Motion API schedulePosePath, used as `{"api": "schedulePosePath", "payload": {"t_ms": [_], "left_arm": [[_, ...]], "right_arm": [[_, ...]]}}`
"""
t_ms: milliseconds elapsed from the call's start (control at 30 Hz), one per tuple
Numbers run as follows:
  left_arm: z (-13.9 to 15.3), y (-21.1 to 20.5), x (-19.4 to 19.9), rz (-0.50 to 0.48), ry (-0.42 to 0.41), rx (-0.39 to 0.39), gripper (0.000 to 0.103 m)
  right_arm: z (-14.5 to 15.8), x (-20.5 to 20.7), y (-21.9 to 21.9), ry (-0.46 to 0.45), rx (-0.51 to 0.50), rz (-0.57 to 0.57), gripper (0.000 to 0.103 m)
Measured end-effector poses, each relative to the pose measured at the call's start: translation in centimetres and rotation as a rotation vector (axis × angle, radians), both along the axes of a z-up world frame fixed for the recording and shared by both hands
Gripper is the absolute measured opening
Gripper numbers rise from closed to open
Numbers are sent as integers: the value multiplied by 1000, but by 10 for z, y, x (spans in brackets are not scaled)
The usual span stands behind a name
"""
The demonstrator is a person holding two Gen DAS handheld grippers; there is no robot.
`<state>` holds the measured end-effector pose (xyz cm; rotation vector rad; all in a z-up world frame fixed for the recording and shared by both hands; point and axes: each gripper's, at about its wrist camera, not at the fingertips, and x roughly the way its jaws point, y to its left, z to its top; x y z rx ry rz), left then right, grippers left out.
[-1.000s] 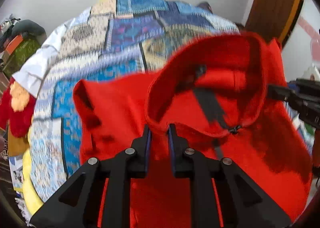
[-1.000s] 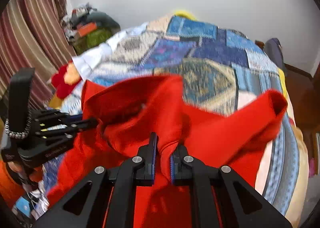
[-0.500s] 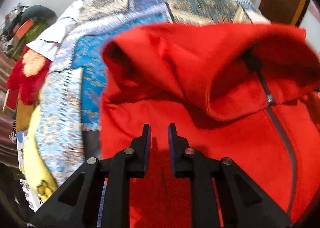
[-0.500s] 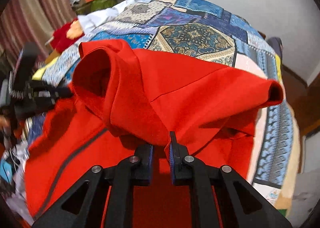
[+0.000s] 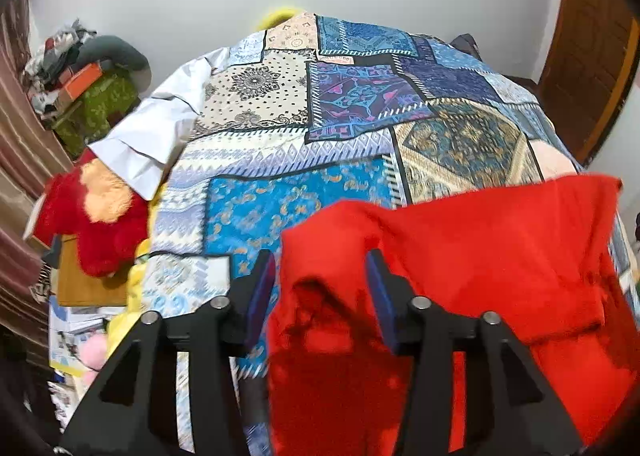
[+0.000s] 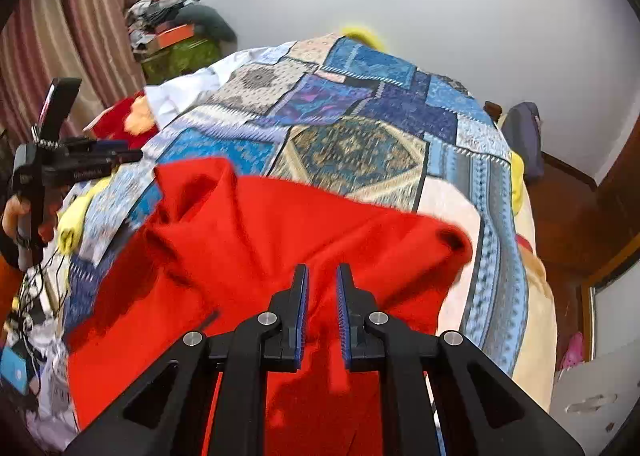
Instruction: Fold large clothes
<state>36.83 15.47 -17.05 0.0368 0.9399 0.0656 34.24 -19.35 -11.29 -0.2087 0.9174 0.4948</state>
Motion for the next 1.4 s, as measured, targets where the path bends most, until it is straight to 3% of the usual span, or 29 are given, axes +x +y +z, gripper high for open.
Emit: {"api": "schedulePosePath", "payload": {"t_ms": [133,233,400,500,700,833,933,1033,1100,1167,1300,1400], "left_arm": [[-27,-4,33,6,66,-47,48],[-55,-8,42,15,100,67,48],[-106,27,27,78,206,168,48],[-133,54,9,105,272,188,48],[-113,37,-20,6,254,207,48],[-75,25,-30,-25,167,112,51],[-54,10,-25,-40,113,61,59],[-48,-15,-14,-84,86,24,67],[-55,-33,-12,-113,89,4,73],[-72,-48,-10,-140,131,-26,73],[-118,-73,-18,-187,238,-1,74],[-119,-73,-34,-164,173,30,78]], "right_arm": [[-16,38,20,47,-10,-26,9],[-48,64,35,104,-83,-43,9],[-103,68,28,149,-283,-49,9],[-111,55,-3,136,-272,-41,9],[-104,50,-49,133,-319,-140,9],[-76,43,-57,120,-243,-186,9],[-48,29,-43,80,-144,-140,9],[-37,22,-15,104,-42,-64,9],[-41,20,6,148,-2,-18,9],[-58,20,31,183,-36,12,9],[-117,17,59,224,-277,27,9],[-124,13,52,201,-270,25,9]]}}
